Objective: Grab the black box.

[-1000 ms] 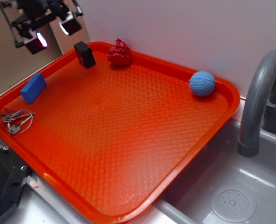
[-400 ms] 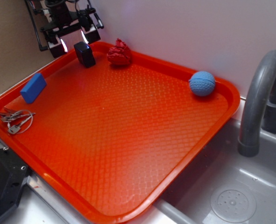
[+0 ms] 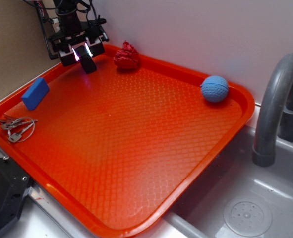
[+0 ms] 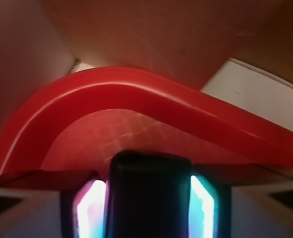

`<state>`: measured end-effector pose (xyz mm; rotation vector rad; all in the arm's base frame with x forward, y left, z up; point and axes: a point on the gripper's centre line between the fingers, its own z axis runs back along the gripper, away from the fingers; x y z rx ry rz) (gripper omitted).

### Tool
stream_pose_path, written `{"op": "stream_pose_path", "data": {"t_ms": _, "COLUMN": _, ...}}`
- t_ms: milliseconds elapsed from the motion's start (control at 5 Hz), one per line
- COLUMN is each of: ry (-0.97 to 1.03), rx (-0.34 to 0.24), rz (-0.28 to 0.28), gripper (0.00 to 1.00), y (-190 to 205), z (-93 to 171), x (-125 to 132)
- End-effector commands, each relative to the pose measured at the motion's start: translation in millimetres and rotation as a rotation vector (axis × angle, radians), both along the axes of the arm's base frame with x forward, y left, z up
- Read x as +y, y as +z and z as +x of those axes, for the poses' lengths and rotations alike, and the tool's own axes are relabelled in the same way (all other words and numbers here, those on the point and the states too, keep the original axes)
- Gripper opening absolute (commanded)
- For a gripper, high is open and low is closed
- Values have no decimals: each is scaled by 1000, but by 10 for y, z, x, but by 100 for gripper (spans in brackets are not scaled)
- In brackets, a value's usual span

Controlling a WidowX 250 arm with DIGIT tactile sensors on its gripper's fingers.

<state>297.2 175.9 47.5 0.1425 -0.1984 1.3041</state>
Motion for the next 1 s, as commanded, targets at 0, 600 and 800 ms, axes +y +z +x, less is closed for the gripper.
{"op": "stream_pose_path", "data": {"t_ms": 0, "ry": -25, "rx": 9, "rz": 24, "gripper": 0, "y": 0, "z": -78, "x": -69}}
{"op": "stream_pose_path", "data": {"t_ms": 600, "ry": -573, "rx": 31, "rz": 17, "gripper": 0, "y": 895, "z": -304, "x": -533}}
{"op": "stream_pose_path", "data": {"t_ms": 800, "ry": -824, "rx": -11, "rz": 2, "gripper": 0, "y": 1393, "z": -482, "x": -952}}
